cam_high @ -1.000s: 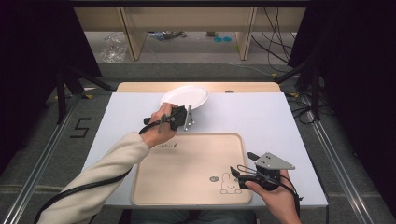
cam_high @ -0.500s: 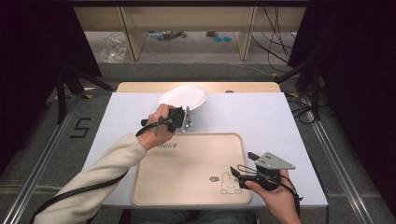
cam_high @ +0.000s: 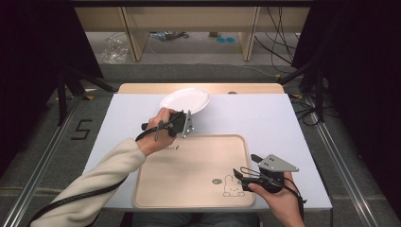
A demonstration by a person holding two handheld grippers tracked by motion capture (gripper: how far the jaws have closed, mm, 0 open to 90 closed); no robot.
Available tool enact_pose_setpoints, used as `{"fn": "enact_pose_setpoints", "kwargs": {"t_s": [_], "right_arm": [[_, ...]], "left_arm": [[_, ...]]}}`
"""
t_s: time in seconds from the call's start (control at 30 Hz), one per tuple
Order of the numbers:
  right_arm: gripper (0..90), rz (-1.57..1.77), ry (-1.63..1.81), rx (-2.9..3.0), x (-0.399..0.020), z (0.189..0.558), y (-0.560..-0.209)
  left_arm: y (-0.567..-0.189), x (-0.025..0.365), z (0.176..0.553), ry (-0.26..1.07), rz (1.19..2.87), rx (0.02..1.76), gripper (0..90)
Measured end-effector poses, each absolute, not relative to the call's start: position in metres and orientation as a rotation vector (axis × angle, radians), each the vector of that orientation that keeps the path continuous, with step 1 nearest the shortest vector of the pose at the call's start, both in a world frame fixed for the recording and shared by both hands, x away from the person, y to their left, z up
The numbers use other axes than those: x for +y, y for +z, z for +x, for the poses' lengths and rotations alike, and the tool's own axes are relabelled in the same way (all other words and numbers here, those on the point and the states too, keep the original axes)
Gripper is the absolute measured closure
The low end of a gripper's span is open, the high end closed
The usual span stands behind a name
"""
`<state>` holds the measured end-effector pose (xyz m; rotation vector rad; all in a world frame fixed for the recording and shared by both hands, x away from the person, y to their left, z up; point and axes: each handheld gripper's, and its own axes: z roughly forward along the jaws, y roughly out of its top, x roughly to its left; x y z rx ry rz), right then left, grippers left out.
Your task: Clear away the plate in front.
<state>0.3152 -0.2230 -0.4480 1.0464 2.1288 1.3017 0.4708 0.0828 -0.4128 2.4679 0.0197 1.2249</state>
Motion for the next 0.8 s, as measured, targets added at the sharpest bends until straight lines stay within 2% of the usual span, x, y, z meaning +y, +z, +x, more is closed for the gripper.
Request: {"fn": "enact_pose_setpoints", "kwargs": {"t_s": [0.8], "right_arm": [[18.3,1.050,1.299,2.130,-0.223,0.315,-0.448]], "left_arm": [[-0.406,0.084,0.453,1.216,2.451,0.003,87.2]]}}
